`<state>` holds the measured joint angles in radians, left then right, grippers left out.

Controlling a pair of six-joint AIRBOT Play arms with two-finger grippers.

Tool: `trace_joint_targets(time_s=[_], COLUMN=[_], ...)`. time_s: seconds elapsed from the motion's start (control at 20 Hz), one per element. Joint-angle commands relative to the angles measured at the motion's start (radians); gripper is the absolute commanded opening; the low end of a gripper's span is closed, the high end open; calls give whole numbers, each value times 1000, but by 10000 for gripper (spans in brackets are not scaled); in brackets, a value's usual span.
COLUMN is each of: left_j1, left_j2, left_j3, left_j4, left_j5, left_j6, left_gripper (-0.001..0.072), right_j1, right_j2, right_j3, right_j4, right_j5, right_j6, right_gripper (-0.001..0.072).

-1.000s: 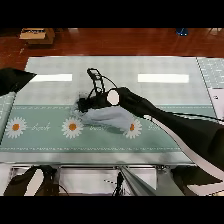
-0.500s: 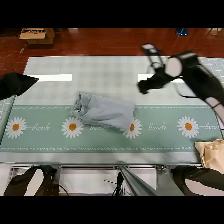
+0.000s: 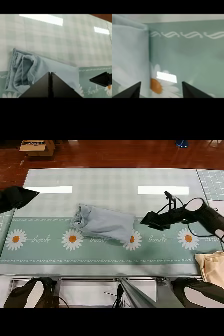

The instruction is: Fold the shirts.

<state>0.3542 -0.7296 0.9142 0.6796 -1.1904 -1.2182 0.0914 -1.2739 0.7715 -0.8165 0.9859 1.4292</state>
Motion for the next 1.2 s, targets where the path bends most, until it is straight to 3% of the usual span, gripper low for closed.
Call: trace_joint_targets(time_s=[0.0,0.25,0.3,0.4,0.45,0.55,0.65,0.9,1.15], left_j1=[1,1,1,1,1,1,1,1,1], left_j2=[0,1,1,1,1,0,0,-17,-116], left_j3=[-1,-1,-1,-1,-1,-1,-1,-1,-1], left_j4=[3,2,2,3,3,3,15,73,73], left_j5=[-1,-18,-27,-31,-31,-27,-10,80,163], left_j6=[2,2,2,2,2,3,3,3,6], left_gripper=[21,21,21,21,21,21,22,21,21], right_j1=[116,270,287,289,271,217,135,-180,-605], right_j2=[-25,-145,-156,-152,-140,-80,25,316,469], right_j3=[-69,-69,-68,-60,-39,16,87,310,489], right_j4=[184,324,350,408,416,395,306,-134,-246], right_j5=[-193,-317,-333,-332,-291,-202,-128,128,521], right_j6=[-32,-32,-39,-109,-146,-207,-190,109,112], right_gripper=[593,589,560,167,50,39,39,39,38])
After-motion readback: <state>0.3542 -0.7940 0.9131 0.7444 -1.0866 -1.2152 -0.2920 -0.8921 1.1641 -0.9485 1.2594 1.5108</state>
